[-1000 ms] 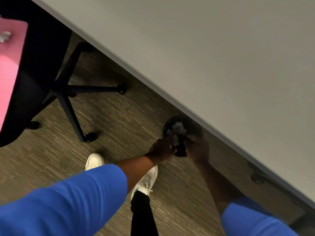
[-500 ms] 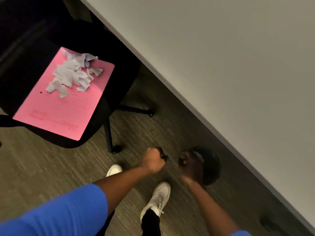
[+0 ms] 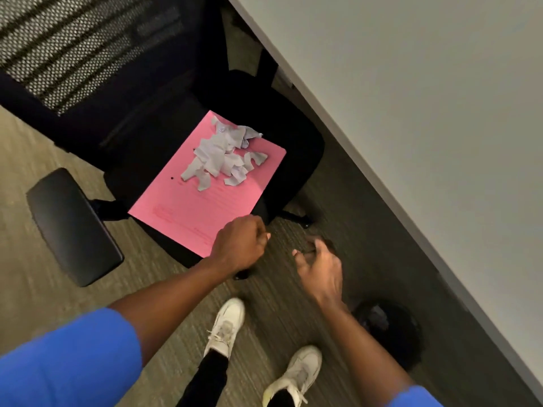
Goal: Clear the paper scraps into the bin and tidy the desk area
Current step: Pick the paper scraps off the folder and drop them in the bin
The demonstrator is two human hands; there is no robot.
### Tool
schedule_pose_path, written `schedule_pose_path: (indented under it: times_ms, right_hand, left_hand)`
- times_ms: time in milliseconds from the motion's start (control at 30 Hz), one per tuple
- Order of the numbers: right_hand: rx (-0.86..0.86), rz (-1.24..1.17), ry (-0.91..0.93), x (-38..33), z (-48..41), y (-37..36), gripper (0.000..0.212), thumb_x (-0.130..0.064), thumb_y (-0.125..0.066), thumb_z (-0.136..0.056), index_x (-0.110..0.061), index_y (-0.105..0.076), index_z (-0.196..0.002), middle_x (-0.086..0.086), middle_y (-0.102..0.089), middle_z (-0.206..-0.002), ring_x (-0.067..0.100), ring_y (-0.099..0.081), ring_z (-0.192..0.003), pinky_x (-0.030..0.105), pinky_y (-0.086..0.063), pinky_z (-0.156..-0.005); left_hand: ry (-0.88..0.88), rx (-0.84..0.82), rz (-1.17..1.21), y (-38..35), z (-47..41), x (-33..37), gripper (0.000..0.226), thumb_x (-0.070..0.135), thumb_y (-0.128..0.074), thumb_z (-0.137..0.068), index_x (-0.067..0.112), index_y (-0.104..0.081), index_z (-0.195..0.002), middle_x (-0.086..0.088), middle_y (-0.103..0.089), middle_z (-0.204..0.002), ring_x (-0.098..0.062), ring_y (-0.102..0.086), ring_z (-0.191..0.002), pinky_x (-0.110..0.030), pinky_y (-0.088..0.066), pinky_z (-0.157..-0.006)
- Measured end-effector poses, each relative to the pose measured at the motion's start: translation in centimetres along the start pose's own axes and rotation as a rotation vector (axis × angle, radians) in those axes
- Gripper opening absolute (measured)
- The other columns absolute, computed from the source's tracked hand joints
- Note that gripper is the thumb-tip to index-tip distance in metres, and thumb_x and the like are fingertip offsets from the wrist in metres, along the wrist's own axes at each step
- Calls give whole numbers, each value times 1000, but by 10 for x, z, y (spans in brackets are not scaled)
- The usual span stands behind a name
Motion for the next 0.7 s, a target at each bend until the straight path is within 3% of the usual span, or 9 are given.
schedule_pose_path:
  times_ms: [67, 200, 333, 467, 567, 700]
  right_hand:
    - [14, 35, 77, -33, -12, -4, 58, -47, -69, -94, -33, -46, -146, 8, -72, -117, 27, -67, -113, 41, -54, -95]
    - [3, 76, 225, -101, -39, -10, 79, -54, -72, -89, -48, -26, -153, 11, -54, -143, 31, -61, -125, 51, -56, -100]
    - [12, 212, 330, -159, -72, -19, 92, -53, -77, -86, -44, -19, -157, 14, -29, -164, 38, -45, -145, 59, -53, -106]
    - [2, 358, 393, -198, -101, -35, 95, -52, -79, -85, -43, -21, -158, 15, -27, -162, 40, -45, -142, 53, -56, -96]
    - [-37, 466, 413, -216, -118, -52, 95, -55, -78, -85, -46, -20, -159, 17, -18, -168, 42, -37, -149, 55, -56, -96]
    - [-56, 556, 451, -230, -132, -70, 91, -55, -77, -86, -46, -22, -159, 16, -21, -165, 40, -37, -145, 52, -56, -91]
  left_hand:
    - [-34, 119, -83, 34, -14, -14, 23, 37, -70, -95, 20, -72, -111, -2, -72, -114, -27, -66, -112, -43, -58, -82]
    - [-10, 276, -267, 87, -44, -48, 64, 43, -77, -91, 13, -53, -143, -12, -51, -146, -33, -48, -137, -47, -60, -83]
    - [30, 232, -304, 107, -78, -82, 100, 46, -87, -82, 18, -32, -160, -20, -22, -170, -42, -30, -154, -50, -62, -87]
    - [-23, 157, -276, 103, -103, -102, 124, 46, -90, -79, 31, -7, -169, -20, 3, -177, -46, -12, -162, -51, -63, -90]
    - [-99, 139, -267, 100, -116, -104, 123, 43, -88, -83, 41, 2, -168, -20, 4, -177, -44, -14, -161, -49, -61, -88]
    - [-156, 130, -240, 96, -124, -110, 92, 39, -77, -95, 36, -21, -168, -17, -13, -173, -39, -23, -156, -50, -60, -91]
Point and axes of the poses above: each hand's wrist, its own z-axis away from the middle knuckle, its own y-axis out of the back of the hand, x = y × z, the point moved 7 cm from there along -z, towards the middle knuckle
